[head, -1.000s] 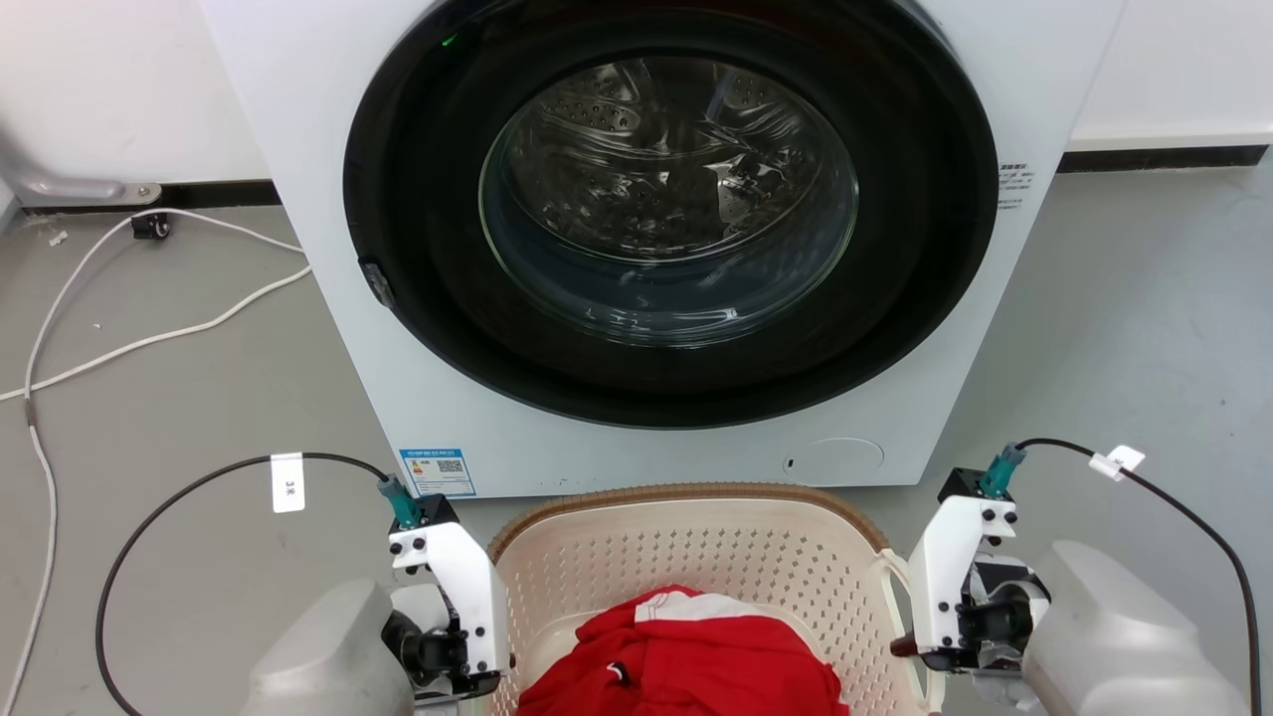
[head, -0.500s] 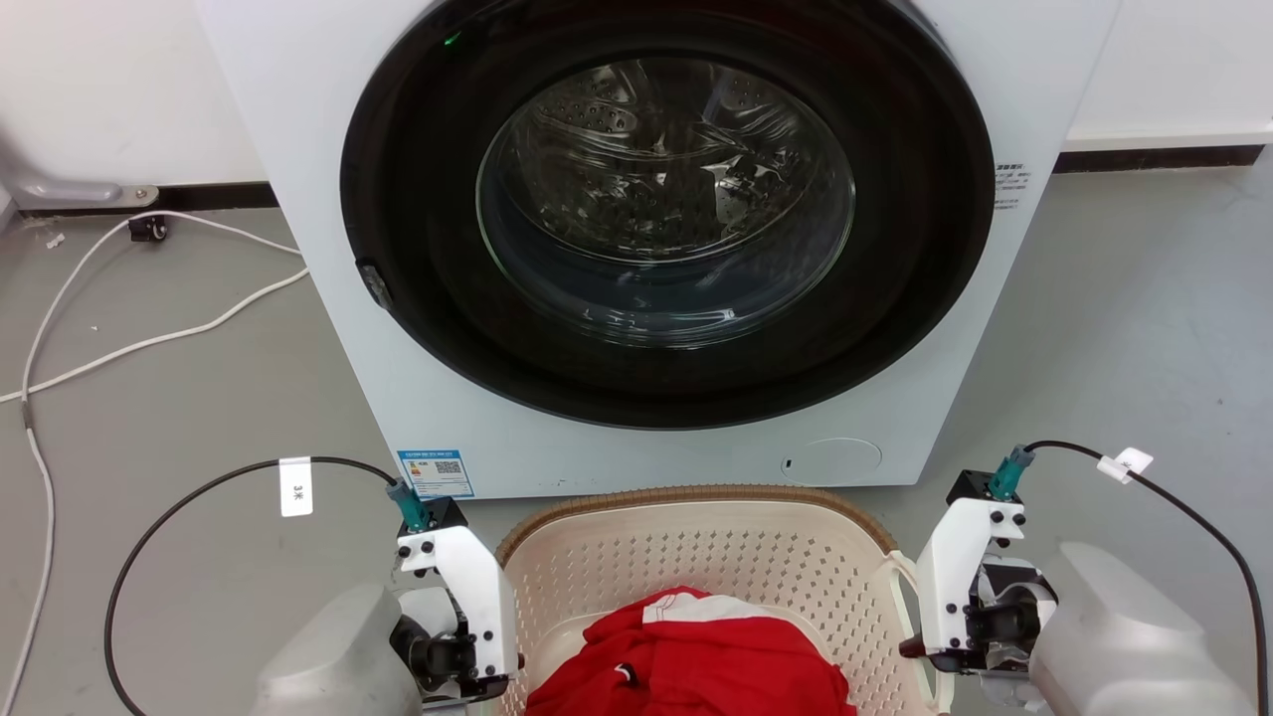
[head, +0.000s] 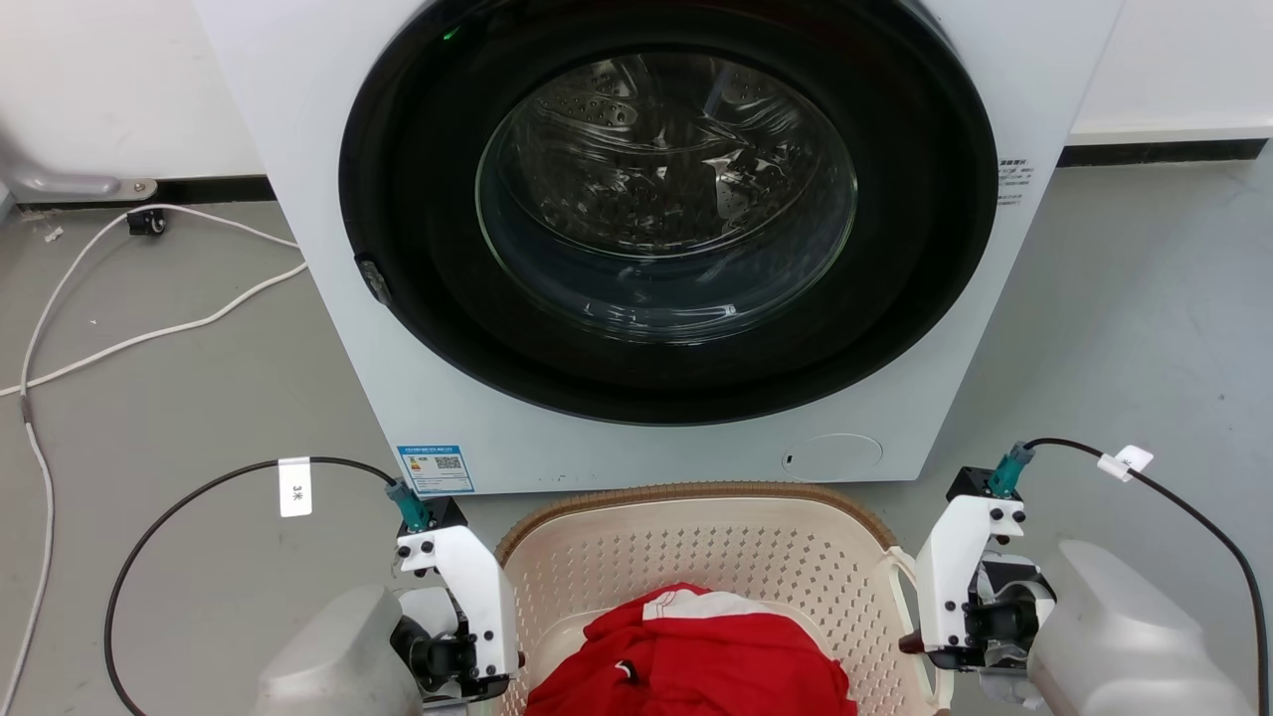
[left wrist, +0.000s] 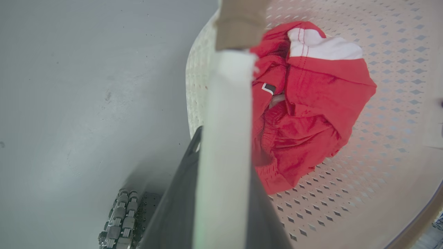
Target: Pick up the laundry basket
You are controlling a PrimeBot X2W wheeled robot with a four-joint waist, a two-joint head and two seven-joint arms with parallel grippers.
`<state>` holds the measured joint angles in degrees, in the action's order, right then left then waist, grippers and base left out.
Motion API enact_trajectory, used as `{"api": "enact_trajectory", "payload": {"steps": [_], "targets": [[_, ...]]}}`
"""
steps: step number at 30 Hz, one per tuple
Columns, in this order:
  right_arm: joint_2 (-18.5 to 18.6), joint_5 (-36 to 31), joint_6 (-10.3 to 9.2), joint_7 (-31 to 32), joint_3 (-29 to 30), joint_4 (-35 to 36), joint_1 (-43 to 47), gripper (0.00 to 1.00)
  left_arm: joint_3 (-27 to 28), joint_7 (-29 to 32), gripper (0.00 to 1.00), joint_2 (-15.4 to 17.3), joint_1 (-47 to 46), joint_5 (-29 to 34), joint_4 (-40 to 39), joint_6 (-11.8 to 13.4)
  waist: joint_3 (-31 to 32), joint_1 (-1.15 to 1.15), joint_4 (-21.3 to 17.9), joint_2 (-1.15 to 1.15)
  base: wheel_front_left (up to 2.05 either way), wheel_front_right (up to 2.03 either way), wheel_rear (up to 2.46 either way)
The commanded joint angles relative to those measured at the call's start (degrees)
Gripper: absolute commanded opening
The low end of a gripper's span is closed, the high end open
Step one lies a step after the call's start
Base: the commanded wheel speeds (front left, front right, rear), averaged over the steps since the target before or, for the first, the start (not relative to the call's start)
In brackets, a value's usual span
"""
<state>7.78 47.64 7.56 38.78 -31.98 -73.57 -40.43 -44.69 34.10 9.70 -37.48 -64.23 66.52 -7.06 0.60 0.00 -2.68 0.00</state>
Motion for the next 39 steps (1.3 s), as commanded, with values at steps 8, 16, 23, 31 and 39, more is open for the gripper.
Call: {"api": "enact_trajectory", "payload": {"steps": [8,16,23,31,39], "targets": [[0.72,-2.00,-0.13,-0.47,1.52,-0.42,0.55,0.00,-0.65,-0.46,0.00,0.50,-0.80,-1.25,-0.13,-0.74,-0.04,0.00,0.02,0.00,0.00,0.00,0.00],[0.65,-3.37,-0.13,-0.13,3.02,-0.41,0.65,0.00,-1.39,-0.90,0.00,0.56,-1.04,-1.83,-0.04,-0.74,-0.10,0.00,0.09,0.00,0.00,0.00,0.00],[0.40,-4.53,-0.13,0.19,4.40,-0.40,0.93,0.00,-2.05,-1.33,0.00,0.71,-1.01,-2.35,0.01,-0.74,-0.14,0.00,0.09,0.00,0.00,0.00,0.00],[0.12,-5.73,-0.13,0.31,5.84,-0.41,1.17,0.00,-2.76,-1.83,0.00,0.88,-0.98,-3.01,0.05,-0.74,-0.14,0.00,0.01,0.00,0.00,0.00,0.00],[-0.15,-6.97,-0.14,0.31,7.27,-0.41,1.25,0.00,-3.45,-2.13,0.00,1.06,-1.14,-3.69,-0.07,-0.74,-0.08,0.00,-0.17,0.00,0.00,0.00,0.00]]}}
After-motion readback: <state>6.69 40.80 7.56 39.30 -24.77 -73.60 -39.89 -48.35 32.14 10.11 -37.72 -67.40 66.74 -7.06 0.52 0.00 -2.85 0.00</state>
